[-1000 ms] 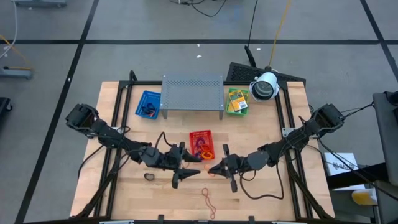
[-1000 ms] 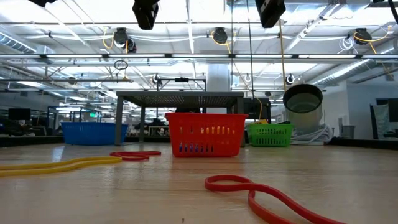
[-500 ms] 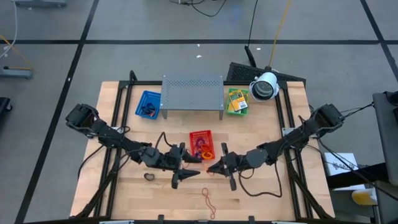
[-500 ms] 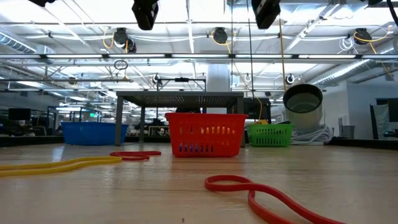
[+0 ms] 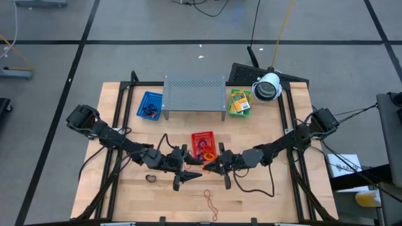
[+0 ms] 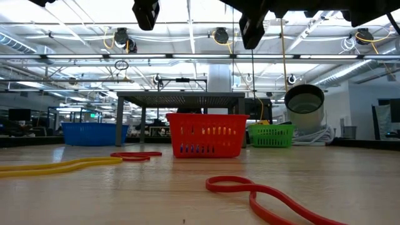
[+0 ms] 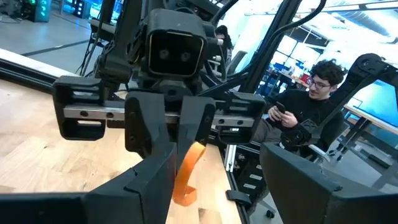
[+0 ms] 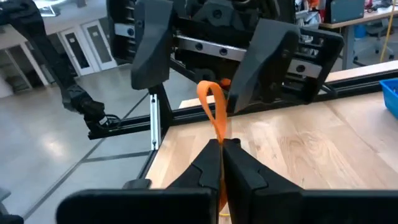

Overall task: Pick & Place Office Desk Supplies
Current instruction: Put the orange rubber band into the blue basket

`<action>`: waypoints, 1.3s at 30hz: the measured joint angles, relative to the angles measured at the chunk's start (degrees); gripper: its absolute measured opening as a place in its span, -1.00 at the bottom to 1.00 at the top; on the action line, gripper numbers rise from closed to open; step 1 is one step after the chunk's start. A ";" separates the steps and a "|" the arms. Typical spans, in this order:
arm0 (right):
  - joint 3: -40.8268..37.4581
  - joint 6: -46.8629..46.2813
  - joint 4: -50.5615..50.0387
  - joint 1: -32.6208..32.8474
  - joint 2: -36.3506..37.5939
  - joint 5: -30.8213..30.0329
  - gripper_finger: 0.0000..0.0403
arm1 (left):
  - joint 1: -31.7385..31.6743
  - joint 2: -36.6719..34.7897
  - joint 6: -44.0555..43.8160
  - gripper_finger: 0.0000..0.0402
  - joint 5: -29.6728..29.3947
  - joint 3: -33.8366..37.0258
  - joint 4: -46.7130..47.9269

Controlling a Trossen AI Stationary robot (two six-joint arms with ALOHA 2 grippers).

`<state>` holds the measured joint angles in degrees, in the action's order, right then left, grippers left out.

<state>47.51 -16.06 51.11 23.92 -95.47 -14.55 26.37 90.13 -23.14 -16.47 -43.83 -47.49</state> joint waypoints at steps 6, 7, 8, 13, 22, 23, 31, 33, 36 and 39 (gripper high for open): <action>0.00 0.80 0.70 0.12 0.05 -0.20 -1.00 | 0.00 0.02 -0.07 0.20 0.06 0.00 0.94; 0.00 0.92 0.94 0.15 0.05 -0.20 -1.00 | 0.00 0.02 -0.09 0.20 0.04 0.00 1.03; 0.00 0.90 1.05 0.15 0.07 -0.20 -1.00 | 0.00 0.02 -0.12 0.18 0.04 0.00 1.07; 0.00 0.88 0.96 0.15 0.06 -0.26 -1.00 | 0.00 0.02 -0.24 -0.10 -0.04 0.00 1.05; 0.00 0.88 0.94 0.16 0.07 -0.26 -1.00 | 0.06 0.02 2.58 -0.95 0.21 0.02 1.03; 0.00 0.88 0.94 0.17 0.07 -0.26 -1.00 | 0.06 0.02 2.82 -0.95 0.56 0.02 1.03; -0.02 1.90 0.95 0.25 0.07 0.66 -0.92 | 0.06 0.02 3.43 -0.96 1.53 0.02 1.01; -0.03 1.91 0.97 0.44 0.07 2.19 -0.85 | 0.06 0.02 3.49 -0.96 1.66 0.02 1.00; -0.07 1.80 1.38 0.92 0.07 2.60 -0.68 | 0.06 0.02 4.00 -0.98 2.49 0.02 1.15; -0.07 1.89 1.47 0.96 0.07 2.71 -0.47 | 0.06 0.02 4.33 -0.97 4.36 0.02 1.79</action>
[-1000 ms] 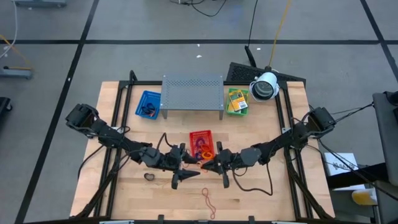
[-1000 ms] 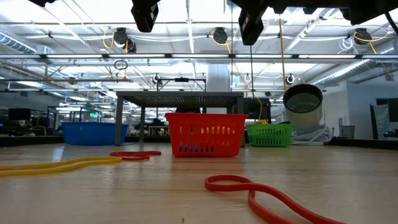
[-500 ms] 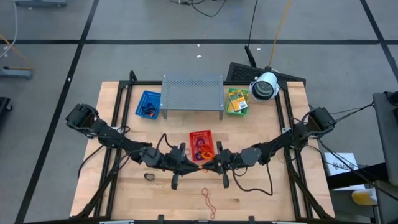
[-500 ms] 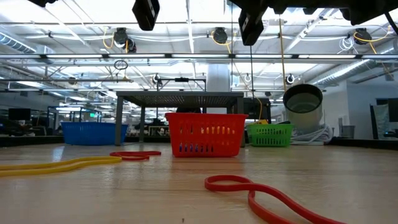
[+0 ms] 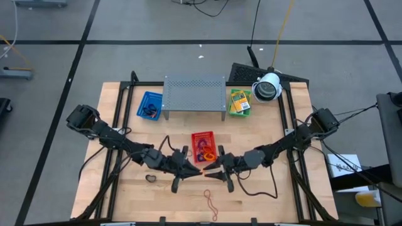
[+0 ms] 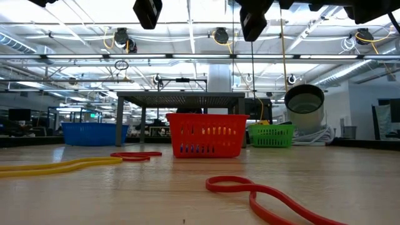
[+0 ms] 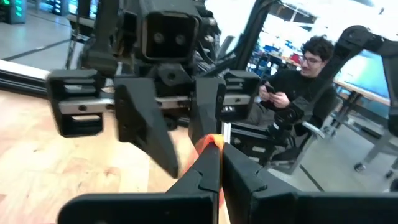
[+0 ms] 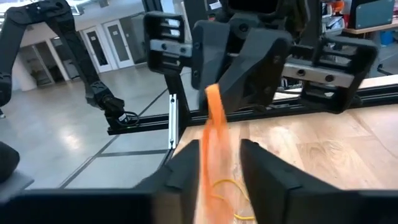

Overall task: Pick & Place Office Desk Supplies
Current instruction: Put the orange rubber band into the blue basket

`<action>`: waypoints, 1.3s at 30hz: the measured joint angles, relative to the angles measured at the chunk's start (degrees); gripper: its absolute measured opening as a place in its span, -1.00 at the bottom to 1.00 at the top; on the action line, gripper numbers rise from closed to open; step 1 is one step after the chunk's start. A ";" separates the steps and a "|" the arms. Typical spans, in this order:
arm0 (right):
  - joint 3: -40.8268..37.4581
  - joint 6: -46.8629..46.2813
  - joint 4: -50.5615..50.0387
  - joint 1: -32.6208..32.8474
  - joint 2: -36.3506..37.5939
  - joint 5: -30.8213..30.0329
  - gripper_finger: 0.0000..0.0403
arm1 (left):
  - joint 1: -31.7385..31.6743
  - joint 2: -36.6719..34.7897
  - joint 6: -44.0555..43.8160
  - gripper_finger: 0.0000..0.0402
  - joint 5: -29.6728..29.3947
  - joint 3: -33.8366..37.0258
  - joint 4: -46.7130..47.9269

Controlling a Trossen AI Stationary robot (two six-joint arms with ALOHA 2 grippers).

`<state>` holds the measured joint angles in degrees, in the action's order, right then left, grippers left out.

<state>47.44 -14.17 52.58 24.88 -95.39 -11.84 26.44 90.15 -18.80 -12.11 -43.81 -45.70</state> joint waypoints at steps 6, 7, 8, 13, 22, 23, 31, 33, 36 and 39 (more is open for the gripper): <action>-0.02 0.00 1.24 -0.03 0.00 1.52 -0.05 | 0.00 0.00 0.75 -0.97 0.10 0.00 0.62; -0.02 0.12 1.65 0.00 0.00 1.61 0.00 | -0.01 0.00 1.38 -0.97 0.08 0.00 0.65; -0.02 0.19 2.08 0.03 0.00 1.66 0.04 | -0.07 0.00 2.42 -0.98 -0.27 0.00 0.85; -0.02 0.36 2.38 0.93 0.00 1.20 0.15 | -0.07 -0.01 6.34 -0.96 -5.86 0.02 2.76; -0.02 0.54 2.45 1.96 0.00 1.55 0.07 | 0.51 -12.27 10.29 -0.96 -17.16 0.07 21.76; -0.02 0.54 2.45 2.03 0.00 1.55 0.06 | 0.73 -14.43 11.05 -0.97 -18.66 0.07 24.04; -0.02 0.54 2.45 2.23 0.00 1.51 0.04 | 1.24 -33.13 6.81 -0.98 -31.79 0.07 51.73; -0.02 0.53 2.44 2.23 0.00 1.49 0.04 | 1.11 -37.82 3.18 -0.98 -35.64 0.07 59.36; -0.02 0.54 2.43 2.23 0.00 1.49 0.03 | 0.25 -43.92 -1.26 -0.97 -40.37 0.04 69.83; -0.02 0.52 2.43 2.23 0.00 1.46 0.03 | -2.07 -49.66 -4.91 -0.98 -43.34 0.04 77.23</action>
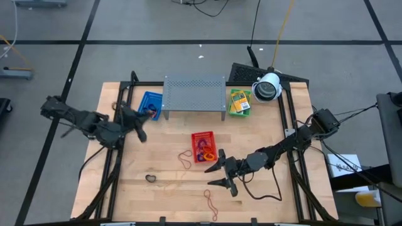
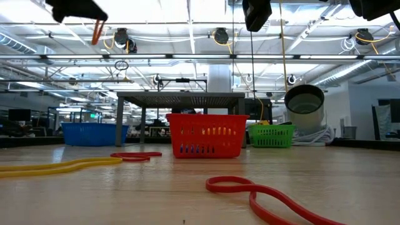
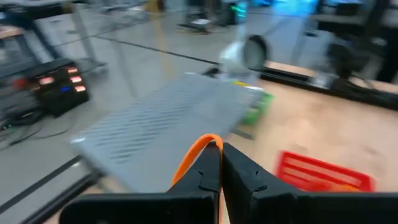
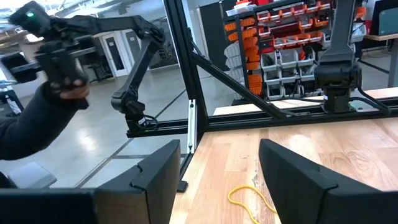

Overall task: Pick & Place Office Desk Supplies
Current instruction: Put the orange rubber band into the blue basket

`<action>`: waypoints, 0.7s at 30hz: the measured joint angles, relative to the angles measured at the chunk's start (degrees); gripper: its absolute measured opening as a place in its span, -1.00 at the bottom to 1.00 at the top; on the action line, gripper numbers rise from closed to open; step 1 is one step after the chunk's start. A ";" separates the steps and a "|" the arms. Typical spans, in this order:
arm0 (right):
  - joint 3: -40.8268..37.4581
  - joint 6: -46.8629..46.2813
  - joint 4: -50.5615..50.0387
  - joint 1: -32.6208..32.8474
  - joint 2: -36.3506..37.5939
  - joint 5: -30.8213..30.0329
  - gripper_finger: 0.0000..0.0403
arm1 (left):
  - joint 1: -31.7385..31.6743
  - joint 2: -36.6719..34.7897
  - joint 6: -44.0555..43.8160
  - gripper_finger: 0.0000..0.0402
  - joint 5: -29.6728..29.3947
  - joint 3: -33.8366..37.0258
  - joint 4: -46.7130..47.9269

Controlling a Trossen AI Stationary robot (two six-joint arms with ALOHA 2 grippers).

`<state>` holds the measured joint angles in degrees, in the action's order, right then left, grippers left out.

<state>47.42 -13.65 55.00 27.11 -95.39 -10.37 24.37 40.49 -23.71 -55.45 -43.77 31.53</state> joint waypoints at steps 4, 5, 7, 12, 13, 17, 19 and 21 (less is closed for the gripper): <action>0.00 0.00 0.00 -0.11 0.00 -0.03 0.03 | -4.68 -5.54 -1.13 -0.97 -0.22 -0.02 5.36; 0.00 0.01 0.00 -0.17 0.00 -0.11 0.03 | -5.96 -6.42 -1.11 -0.97 -0.19 -0.02 5.94; 0.00 0.00 0.01 -0.44 0.00 -0.16 0.03 | -8.71 -7.80 -0.80 -0.98 -0.12 -0.02 6.16; 0.00 -0.10 0.00 -1.19 0.00 -0.22 0.03 | -16.01 -8.76 -0.15 -0.97 0.38 -0.06 6.42; 0.00 -0.11 0.00 -1.28 0.00 -0.21 0.03 | -17.62 -8.66 0.08 -0.97 0.94 -0.04 6.59; 0.00 0.13 0.00 -1.31 0.00 -0.11 0.03 | -24.68 -7.41 0.44 -0.97 5.94 -0.04 6.22; 0.00 0.78 0.00 -1.31 0.00 -0.09 0.03 | -28.19 -6.11 0.48 -0.97 9.02 -0.04 6.39; 0.00 0.85 0.02 -1.31 0.00 -0.08 0.03 | -31.57 -4.51 0.44 -0.98 11.91 -0.04 6.31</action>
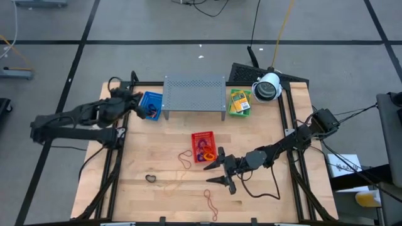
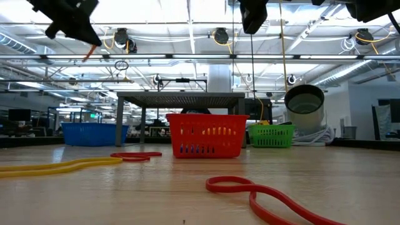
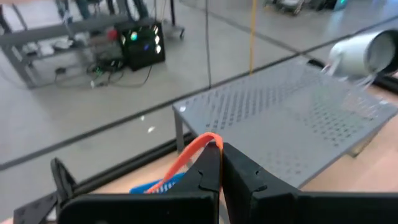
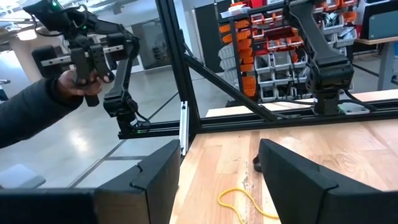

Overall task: Pick & Place Office Desk Supplies
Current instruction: Put the orange rubber band into the blue basket

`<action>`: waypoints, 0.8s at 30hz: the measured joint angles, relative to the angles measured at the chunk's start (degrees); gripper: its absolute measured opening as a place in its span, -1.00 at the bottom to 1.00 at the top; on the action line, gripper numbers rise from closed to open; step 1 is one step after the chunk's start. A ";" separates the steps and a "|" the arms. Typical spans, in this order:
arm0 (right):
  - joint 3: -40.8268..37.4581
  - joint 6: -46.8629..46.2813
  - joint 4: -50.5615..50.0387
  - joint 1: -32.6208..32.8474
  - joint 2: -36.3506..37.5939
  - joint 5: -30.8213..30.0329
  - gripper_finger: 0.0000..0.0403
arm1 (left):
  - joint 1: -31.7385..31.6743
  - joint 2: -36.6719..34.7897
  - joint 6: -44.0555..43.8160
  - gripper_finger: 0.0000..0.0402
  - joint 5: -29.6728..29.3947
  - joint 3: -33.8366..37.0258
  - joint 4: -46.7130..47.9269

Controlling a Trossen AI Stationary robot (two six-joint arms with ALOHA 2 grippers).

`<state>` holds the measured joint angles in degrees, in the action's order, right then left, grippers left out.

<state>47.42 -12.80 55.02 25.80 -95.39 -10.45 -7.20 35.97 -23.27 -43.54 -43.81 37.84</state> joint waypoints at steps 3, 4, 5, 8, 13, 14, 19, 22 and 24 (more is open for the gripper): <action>0.00 0.00 0.02 0.00 0.00 -0.01 0.03 | -5.08 2.96 0.20 -0.97 4.09 0.00 -0.35; 0.00 0.00 0.02 0.00 0.00 -0.01 0.03 | -6.65 4.03 0.20 -0.96 5.49 0.00 -0.46; 0.00 0.00 0.00 0.00 0.00 -0.01 0.03 | -8.14 5.18 0.16 -0.95 6.83 0.00 -0.48; 0.00 0.00 0.00 0.00 0.00 0.01 0.03 | -11.91 8.55 0.22 -0.95 9.94 0.00 -0.33; 0.02 0.00 -0.18 0.04 0.00 0.03 0.03 | -15.75 12.32 -2.07 -0.95 10.59 0.00 -0.37; 0.02 0.00 -0.35 0.04 0.00 0.03 0.03 | -16.34 12.90 -2.69 -0.92 10.65 0.00 -0.35; 0.02 -0.15 -0.72 0.04 0.00 0.03 0.03 | -18.63 14.56 -2.30 -0.77 14.85 0.00 -0.26; 0.02 -0.17 -0.73 0.04 0.00 0.03 0.03 | -19.26 15.07 -2.12 -0.67 16.64 0.00 -0.21; 0.02 -0.20 -0.72 0.07 0.00 0.03 0.03 | -19.37 15.20 -2.12 -0.60 16.66 0.00 0.05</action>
<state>47.44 -12.99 54.30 25.88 -95.39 -10.41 -26.57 51.18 -25.39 -26.87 -43.81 37.90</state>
